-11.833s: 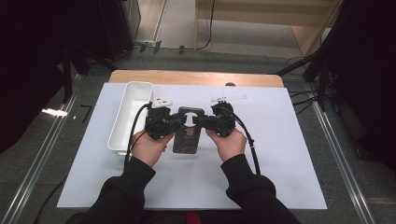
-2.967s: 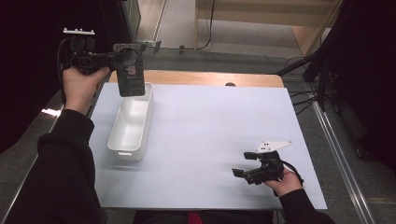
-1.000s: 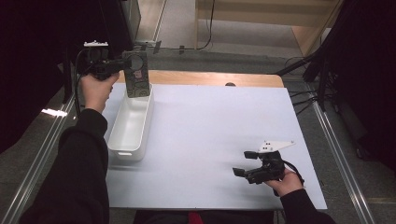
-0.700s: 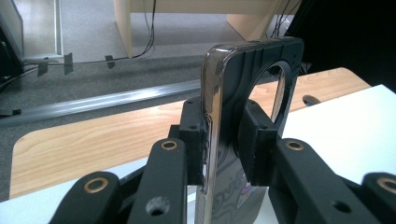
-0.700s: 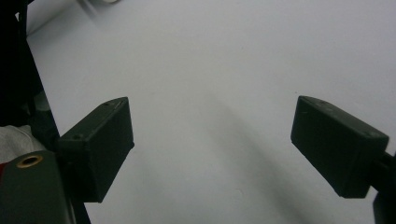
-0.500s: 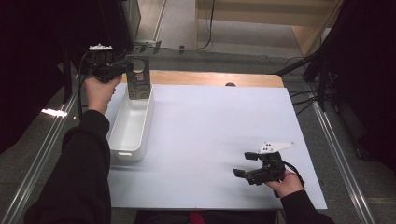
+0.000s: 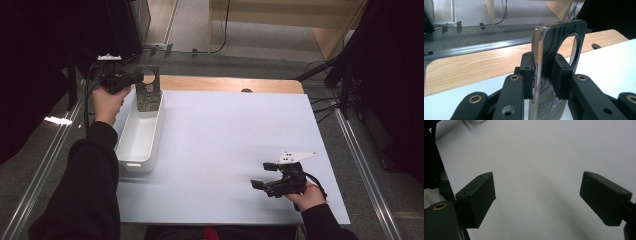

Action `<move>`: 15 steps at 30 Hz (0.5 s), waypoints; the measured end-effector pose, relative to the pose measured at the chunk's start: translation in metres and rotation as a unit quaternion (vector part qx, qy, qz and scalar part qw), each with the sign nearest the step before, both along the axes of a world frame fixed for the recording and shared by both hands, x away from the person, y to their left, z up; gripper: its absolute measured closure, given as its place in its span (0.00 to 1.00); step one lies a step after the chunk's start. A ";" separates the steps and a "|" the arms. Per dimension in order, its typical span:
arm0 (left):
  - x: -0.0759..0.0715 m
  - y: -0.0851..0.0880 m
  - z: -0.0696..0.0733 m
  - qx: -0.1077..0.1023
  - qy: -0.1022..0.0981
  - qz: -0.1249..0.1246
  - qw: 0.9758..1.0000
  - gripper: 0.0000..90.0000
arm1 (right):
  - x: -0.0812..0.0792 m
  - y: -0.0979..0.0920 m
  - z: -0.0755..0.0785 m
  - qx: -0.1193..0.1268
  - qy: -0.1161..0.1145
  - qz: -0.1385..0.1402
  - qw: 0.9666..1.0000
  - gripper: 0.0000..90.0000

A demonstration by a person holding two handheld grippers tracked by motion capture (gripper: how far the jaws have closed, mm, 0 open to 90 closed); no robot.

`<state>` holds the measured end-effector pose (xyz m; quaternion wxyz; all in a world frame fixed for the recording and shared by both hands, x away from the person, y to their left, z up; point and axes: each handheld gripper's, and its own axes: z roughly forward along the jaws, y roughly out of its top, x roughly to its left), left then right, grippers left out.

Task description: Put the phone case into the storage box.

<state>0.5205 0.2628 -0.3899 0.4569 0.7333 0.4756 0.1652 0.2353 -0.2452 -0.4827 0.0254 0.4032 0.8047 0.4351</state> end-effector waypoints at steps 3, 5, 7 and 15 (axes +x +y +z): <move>0.000 -0.001 -0.003 0.005 0.001 -0.002 1.000 0.81 | 0.000 0.000 0.000 0.000 0.001 0.000 1.000 0.14; 0.000 -0.001 -0.005 0.005 0.001 -0.001 1.000 0.81 | 0.000 0.000 0.000 0.000 0.001 0.000 1.000 0.14; 0.000 0.000 -0.006 0.002 0.001 -0.001 1.000 0.80 | 0.000 0.000 0.000 0.001 0.002 -0.001 1.000 0.14; 0.000 0.001 -0.013 -0.005 0.002 -0.004 1.000 0.80 | 0.001 0.000 0.000 0.000 0.001 0.000 1.000 0.14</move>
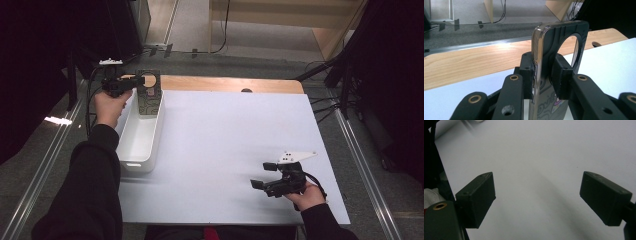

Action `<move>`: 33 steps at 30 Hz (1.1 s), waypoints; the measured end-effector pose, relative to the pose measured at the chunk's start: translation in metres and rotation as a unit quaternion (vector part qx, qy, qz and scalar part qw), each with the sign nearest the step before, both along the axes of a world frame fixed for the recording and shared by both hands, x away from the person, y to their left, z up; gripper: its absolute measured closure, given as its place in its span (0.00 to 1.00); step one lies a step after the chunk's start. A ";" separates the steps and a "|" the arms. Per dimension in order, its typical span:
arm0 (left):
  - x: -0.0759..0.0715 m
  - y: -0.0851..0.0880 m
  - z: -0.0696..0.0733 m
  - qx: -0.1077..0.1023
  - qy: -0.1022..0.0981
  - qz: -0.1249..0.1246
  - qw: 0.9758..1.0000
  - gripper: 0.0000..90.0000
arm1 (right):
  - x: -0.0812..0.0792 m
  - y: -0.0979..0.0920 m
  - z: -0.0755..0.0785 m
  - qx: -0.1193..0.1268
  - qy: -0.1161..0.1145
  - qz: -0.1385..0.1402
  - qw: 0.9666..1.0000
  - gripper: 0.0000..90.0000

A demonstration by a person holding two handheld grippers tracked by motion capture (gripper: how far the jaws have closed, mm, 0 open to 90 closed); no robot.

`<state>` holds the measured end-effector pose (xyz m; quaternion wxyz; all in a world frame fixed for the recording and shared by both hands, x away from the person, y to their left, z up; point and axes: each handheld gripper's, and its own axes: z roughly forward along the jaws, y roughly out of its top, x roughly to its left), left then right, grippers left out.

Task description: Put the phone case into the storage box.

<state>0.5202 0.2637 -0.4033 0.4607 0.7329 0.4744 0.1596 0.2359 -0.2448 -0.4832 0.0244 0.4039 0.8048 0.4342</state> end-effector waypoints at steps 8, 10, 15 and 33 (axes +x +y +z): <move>0.000 0.000 -0.004 0.002 0.002 -0.003 1.000 0.80 | 0.000 0.000 0.000 0.000 0.001 0.000 1.000 0.14; 0.001 0.001 -0.006 0.000 0.006 -0.005 1.000 0.80 | 0.000 0.000 0.000 0.000 0.001 0.000 1.000 0.14; 0.000 0.000 -0.008 0.005 0.011 -0.007 1.000 0.80 | 0.000 0.000 0.000 0.001 0.001 -0.001 1.000 0.14; 0.004 0.003 -0.012 -0.001 0.014 -0.002 1.000 0.71 | 0.000 0.000 0.000 0.002 0.003 0.000 1.000 0.14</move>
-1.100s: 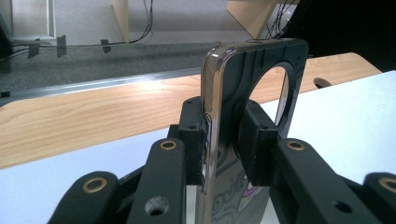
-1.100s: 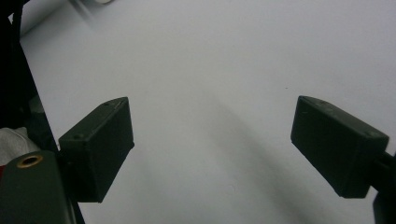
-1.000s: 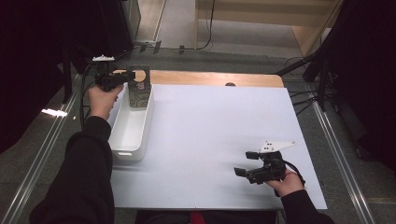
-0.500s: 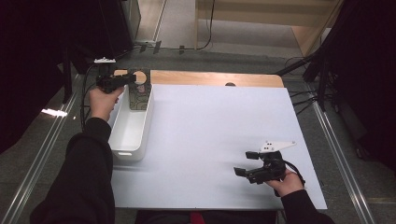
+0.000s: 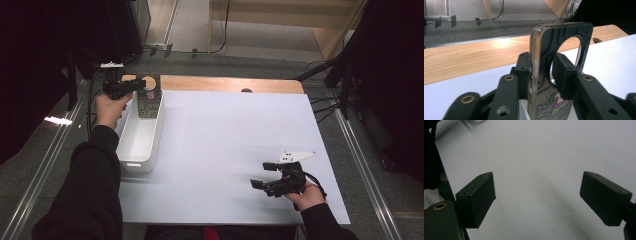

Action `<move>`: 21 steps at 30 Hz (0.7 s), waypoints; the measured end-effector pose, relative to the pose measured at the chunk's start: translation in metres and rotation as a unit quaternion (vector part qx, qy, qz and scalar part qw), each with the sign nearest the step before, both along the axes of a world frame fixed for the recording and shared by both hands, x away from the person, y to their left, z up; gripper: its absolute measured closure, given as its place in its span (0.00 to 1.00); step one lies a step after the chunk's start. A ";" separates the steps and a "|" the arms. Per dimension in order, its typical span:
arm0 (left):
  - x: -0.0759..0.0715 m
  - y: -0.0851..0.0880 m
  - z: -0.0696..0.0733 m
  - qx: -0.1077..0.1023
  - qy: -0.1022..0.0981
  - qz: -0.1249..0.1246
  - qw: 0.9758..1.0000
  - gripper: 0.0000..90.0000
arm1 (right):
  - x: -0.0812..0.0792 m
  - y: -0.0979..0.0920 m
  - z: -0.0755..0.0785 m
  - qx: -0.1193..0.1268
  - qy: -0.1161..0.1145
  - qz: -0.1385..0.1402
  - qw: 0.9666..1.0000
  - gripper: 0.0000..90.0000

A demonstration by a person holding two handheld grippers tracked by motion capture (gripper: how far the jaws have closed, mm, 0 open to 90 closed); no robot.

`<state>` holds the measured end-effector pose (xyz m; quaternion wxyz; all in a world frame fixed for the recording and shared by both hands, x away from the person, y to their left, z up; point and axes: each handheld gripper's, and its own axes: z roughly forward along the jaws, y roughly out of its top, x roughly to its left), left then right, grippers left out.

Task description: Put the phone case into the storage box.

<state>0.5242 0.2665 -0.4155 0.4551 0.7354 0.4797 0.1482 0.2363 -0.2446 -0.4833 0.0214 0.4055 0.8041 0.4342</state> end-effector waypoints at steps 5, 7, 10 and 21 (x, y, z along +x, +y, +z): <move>0.001 0.002 0.001 -0.012 -0.003 0.003 1.000 0.60 | 0.000 0.000 0.000 -0.001 -0.001 -0.001 1.000 0.14; 0.001 0.002 0.001 -0.015 -0.001 0.008 1.000 0.53 | 0.000 0.000 0.000 -0.001 -0.001 0.001 1.000 0.14; 0.001 0.003 0.003 -0.020 -0.001 0.010 1.000 0.48 | 0.000 0.000 0.000 -0.002 -0.003 0.001 1.000 0.14; -0.002 0.004 0.010 -0.021 0.021 0.019 0.999 0.43 | 0.000 -0.001 0.000 -0.002 -0.001 0.000 1.000 0.14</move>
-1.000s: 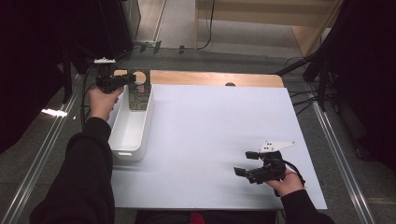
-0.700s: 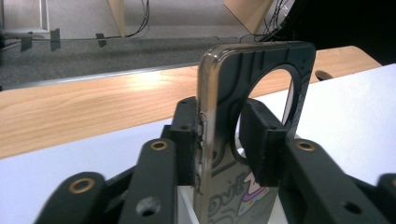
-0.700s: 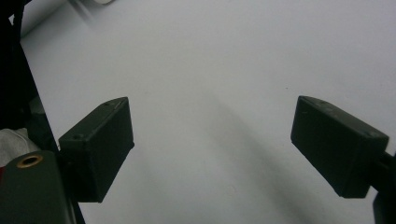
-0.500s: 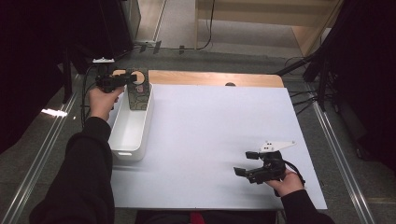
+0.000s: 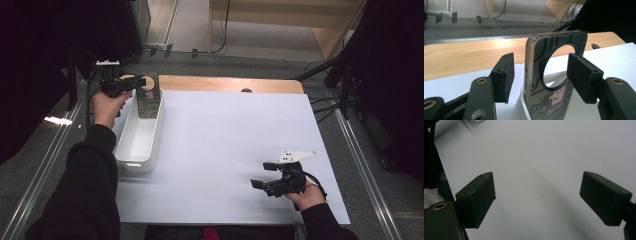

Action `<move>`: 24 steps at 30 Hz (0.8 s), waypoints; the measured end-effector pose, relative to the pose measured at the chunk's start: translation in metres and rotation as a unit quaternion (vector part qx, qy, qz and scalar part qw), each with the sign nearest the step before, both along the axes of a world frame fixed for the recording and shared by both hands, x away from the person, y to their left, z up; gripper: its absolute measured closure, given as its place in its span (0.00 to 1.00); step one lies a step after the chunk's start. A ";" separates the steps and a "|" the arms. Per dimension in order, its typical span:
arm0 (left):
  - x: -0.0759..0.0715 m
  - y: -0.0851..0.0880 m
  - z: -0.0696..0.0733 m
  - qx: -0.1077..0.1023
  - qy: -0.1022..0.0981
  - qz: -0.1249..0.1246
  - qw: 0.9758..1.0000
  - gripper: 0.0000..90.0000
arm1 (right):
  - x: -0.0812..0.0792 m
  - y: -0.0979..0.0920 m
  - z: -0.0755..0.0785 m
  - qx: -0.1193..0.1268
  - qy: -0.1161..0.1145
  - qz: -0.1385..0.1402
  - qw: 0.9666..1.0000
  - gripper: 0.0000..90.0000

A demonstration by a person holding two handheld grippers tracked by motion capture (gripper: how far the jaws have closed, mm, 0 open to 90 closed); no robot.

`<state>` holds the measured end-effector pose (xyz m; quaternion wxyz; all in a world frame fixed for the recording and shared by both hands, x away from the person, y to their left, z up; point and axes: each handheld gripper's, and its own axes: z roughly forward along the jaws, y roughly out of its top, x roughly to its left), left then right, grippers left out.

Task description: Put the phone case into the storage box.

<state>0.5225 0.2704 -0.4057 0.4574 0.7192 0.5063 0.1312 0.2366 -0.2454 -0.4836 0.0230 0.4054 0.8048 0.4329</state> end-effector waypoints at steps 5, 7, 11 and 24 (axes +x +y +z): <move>-0.003 0.000 0.005 0.003 0.007 -0.003 1.000 0.43 | 0.001 -0.001 0.000 -0.001 0.000 -0.001 1.000 0.14; -0.005 0.001 0.008 0.007 0.009 -0.005 1.000 0.43 | 0.001 -0.001 0.000 -0.002 -0.001 0.000 1.000 0.14; -0.008 0.002 0.013 0.003 0.012 -0.007 1.000 0.42 | 0.000 0.000 0.000 -0.002 0.002 -0.001 1.000 0.14; -0.019 0.001 0.026 0.014 0.026 -0.032 0.999 0.42 | 0.002 0.001 0.000 -0.002 0.004 0.002 1.000 0.14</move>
